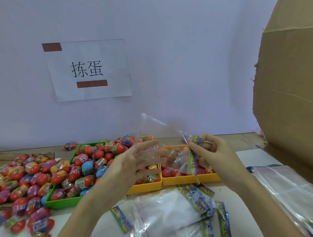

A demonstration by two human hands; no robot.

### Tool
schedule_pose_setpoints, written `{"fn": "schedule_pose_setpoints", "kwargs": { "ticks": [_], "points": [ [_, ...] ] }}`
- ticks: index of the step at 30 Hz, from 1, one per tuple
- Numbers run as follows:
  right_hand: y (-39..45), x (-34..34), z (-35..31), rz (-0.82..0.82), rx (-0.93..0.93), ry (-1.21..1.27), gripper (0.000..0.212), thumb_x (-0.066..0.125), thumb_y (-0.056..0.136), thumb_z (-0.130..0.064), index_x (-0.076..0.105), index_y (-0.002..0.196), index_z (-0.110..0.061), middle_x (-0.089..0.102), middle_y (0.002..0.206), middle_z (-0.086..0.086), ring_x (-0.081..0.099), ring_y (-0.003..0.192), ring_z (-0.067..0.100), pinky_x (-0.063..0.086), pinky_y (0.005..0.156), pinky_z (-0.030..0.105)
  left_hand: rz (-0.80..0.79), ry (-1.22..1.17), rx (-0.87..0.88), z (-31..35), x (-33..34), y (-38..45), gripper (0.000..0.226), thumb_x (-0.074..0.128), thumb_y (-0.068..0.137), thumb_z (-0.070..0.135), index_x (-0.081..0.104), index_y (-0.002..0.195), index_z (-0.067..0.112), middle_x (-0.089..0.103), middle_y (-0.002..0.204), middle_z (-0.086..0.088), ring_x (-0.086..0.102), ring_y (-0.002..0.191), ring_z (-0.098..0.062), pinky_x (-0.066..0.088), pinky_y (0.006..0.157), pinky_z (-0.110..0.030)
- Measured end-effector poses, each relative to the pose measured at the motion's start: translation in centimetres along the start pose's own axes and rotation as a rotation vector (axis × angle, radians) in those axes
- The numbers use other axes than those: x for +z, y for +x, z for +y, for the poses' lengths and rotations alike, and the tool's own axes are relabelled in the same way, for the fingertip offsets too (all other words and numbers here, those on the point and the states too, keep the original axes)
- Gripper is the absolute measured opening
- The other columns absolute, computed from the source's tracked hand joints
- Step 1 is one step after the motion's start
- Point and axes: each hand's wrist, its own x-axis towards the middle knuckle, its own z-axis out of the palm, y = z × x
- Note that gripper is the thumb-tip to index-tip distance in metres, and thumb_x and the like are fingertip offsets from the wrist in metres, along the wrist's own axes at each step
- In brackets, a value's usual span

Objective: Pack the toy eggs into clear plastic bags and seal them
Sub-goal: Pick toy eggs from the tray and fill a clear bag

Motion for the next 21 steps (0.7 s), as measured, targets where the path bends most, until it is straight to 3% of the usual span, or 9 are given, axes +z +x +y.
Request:
{"fn": "schedule_pose_setpoints", "kwargs": {
  "ticks": [3,5,8,10,13,16,19,21],
  "points": [
    [0.0,0.5,0.4,0.057,0.067,0.007,0.022,0.075,0.095,-0.025,0.069,0.097,-0.005,0.075,0.075,0.008,0.055,0.055,0.019,0.045,0.05,0.021,0.092,0.213,0.091,-1.1,2.1,-0.3,0.091,0.087,0.078,0.062,0.048,0.154,0.031,0.067,0.145,-0.002,0.067,0.131,-0.026,0.057,0.107,-0.043],
    [0.0,0.7,0.7,0.034,0.091,0.013,0.019,0.077,0.094,-0.026,0.072,0.096,-0.008,0.077,0.081,0.013,0.062,0.062,0.023,0.05,0.055,0.022,0.264,0.134,0.125,-1.5,3.5,-0.3,0.076,0.088,0.08,0.056,0.057,0.144,0.03,0.073,0.135,-0.001,0.072,0.123,-0.025,0.059,0.105,-0.045],
    [-0.3,0.7,0.6,-0.14,0.144,-0.034,0.015,0.077,0.093,-0.033,0.077,0.096,-0.018,0.079,0.095,0.012,0.073,0.081,0.024,0.06,0.07,0.028,0.552,-0.051,0.201,-1.4,4.7,-0.2,0.036,0.08,0.088,0.042,0.078,0.116,0.019,0.081,0.109,-0.011,0.079,0.103,-0.026,0.064,0.087,-0.036],
    [-0.5,0.5,0.3,-0.241,0.151,-0.127,0.026,0.073,0.093,-0.047,0.077,0.11,-0.028,0.08,0.108,0.002,0.076,0.095,0.018,0.061,0.084,0.032,0.685,-0.022,0.21,-1.1,4.5,-0.3,0.023,0.075,0.085,0.035,0.083,0.101,0.019,0.082,0.096,-0.013,0.078,0.089,-0.024,0.063,0.077,-0.03],
    [-0.6,0.9,-0.5,-0.144,0.027,-0.194,0.048,0.065,0.092,-0.055,0.062,0.136,-0.036,0.077,0.117,-0.012,0.073,0.103,0.005,0.057,0.092,0.028,0.654,0.096,0.203,-0.6,3.7,-0.6,0.021,0.077,0.083,0.036,0.085,0.095,0.021,0.082,0.092,-0.011,0.079,0.085,-0.023,0.063,0.072,-0.028],
    [-1.2,2.6,-0.9,0.011,-0.202,-0.198,0.046,0.069,0.092,-0.044,0.059,0.137,-0.039,0.072,0.126,-0.016,0.065,0.122,0.004,0.054,0.099,0.03,0.553,0.199,0.2,-0.3,3.6,-0.8,0.019,0.079,0.083,0.038,0.085,0.092,0.024,0.082,0.087,-0.01,0.08,0.081,-0.025,0.064,0.073,-0.027],
    [-1.8,4.2,-0.5,-0.047,-0.331,-0.202,0.039,0.069,0.098,-0.035,0.061,0.136,-0.039,0.07,0.132,-0.014,0.063,0.128,0.01,0.055,0.101,0.034,0.412,0.244,0.214,-0.1,3.8,-1.1,0.018,0.078,0.088,0.036,0.084,0.093,0.02,0.082,0.087,-0.011,0.079,0.08,-0.029,0.063,0.076,-0.028],
    [-2.0,4.5,-0.2,-0.124,-0.301,-0.164,0.042,0.069,0.099,-0.037,0.06,0.139,-0.04,0.07,0.133,-0.014,0.064,0.128,0.009,0.057,0.098,0.03,0.333,0.273,0.219,0.1,4.0,-1.2,0.014,0.076,0.092,0.033,0.084,0.097,0.023,0.081,0.088,-0.011,0.076,0.081,-0.035,0.063,0.078,-0.03]
  ]
}}
